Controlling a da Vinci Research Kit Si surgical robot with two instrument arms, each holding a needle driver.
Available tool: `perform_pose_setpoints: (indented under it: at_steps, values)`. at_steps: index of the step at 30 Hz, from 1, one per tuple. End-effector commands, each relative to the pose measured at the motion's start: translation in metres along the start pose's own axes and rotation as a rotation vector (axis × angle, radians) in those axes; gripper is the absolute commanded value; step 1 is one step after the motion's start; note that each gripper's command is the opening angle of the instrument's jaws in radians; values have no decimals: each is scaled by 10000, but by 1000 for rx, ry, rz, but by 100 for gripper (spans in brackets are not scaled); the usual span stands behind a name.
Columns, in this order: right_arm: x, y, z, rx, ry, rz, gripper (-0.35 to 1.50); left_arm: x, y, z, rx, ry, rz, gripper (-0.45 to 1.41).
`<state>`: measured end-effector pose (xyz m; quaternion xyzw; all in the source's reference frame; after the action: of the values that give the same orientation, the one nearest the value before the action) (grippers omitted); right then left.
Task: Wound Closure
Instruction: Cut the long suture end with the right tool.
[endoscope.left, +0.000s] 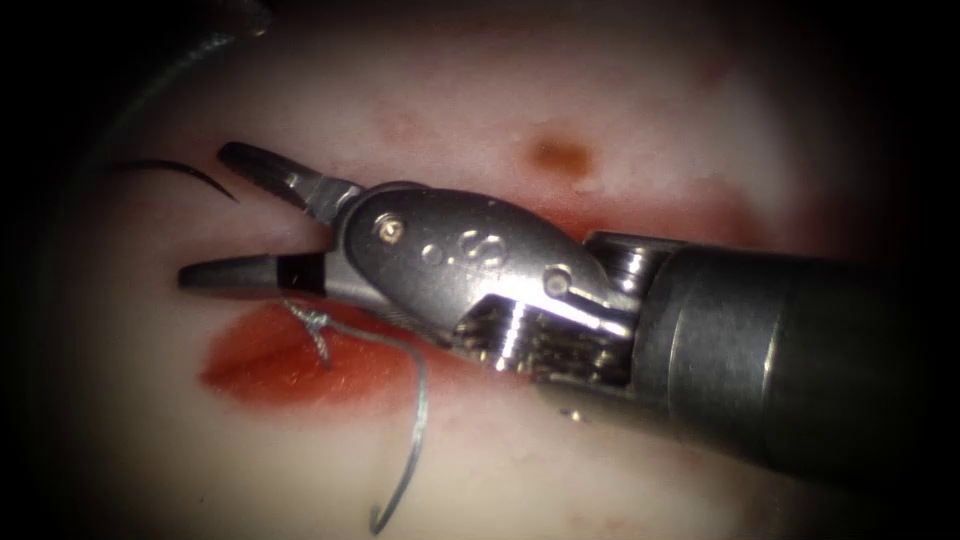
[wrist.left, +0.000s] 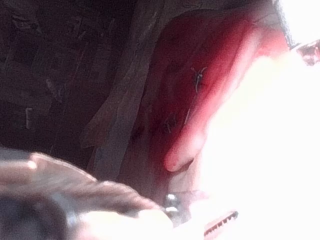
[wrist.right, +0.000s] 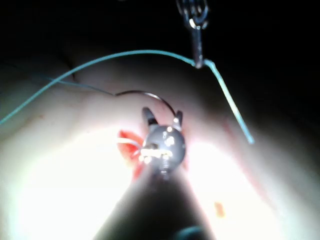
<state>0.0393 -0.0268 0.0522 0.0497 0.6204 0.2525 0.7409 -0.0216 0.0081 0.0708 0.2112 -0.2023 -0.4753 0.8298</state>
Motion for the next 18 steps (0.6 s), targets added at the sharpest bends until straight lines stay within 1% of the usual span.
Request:
perform_pose_setpoints:
  at_steps: [1, 3, 5, 6, 10, 11, 12, 14, 16, 17, 18]
  values:
    - [13, 1, 7, -17, 6, 6, 123, -8, 5, -6, -4, 8, 7, -45]
    - [16, 3, 0, -20, 6, 11, 125, 1, 14, -4, 1, 52, 2, -45]
    - [18, 7, -13, -16, 6, 15, 123, 10, 22, -2, 6, 82, -1, -45]
    - [20, 11, -26, -26, 6, 19, 121, 20, 31, 3, 13, 138, -12, -45]
    - [22, 19, -64, -27, 7, 27, 111, 38, 49, 17, 7, 212, -38, -45]
    - [22, 20, -72, -29, 7, 28, 111, 42, 53, 21, -1, 226, -45, -45]
    - [22, 23, -91, -29, 7, 32, 108, 52, 62, 31, -22, 261, -51, -45]
    - [23, 26, -108, -36, 6, 36, 108, 59, 69, 40, -31, 293, -62, -45]
    - [26, 32, -127, -51, 4, 44, 104, 64, 74, 45, -31, 297, -56, -45]
    - [29, 37, -143, -65, 1, 52, 99, 69, 76, 49, -32, 304, -40, -10]
    - [30, 40, -148, -75, -1, 55, 99, 70, 76, 50, -27, 307, -36, 17]
